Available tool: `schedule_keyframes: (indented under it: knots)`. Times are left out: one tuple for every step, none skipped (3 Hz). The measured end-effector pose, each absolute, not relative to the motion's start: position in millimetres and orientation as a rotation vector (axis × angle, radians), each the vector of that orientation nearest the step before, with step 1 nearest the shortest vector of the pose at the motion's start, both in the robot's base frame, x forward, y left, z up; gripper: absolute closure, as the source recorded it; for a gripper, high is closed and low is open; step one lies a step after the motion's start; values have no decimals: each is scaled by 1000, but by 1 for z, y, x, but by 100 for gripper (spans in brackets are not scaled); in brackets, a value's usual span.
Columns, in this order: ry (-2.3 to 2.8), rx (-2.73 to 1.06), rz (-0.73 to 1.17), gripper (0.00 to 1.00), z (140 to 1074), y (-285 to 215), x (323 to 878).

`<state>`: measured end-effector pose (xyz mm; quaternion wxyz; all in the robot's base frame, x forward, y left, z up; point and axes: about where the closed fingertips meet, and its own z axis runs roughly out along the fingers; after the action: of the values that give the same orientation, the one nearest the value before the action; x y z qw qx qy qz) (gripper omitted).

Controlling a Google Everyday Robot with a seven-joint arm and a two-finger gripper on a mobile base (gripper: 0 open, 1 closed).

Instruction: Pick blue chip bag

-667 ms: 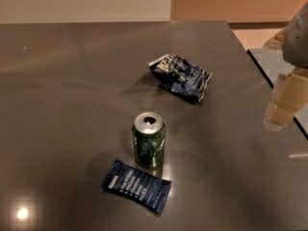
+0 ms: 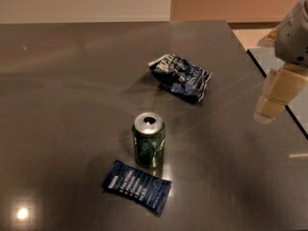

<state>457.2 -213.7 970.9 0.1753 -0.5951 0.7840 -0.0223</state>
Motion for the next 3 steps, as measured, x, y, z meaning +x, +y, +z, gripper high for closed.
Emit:
schedule_keyframes:
  knots:
    - [2205,-1638,-10,0,961,-208,484]
    - [2179,-1604,27,0,954,-199,508]
    - [2145,-1593,56,0,943,-183,531]
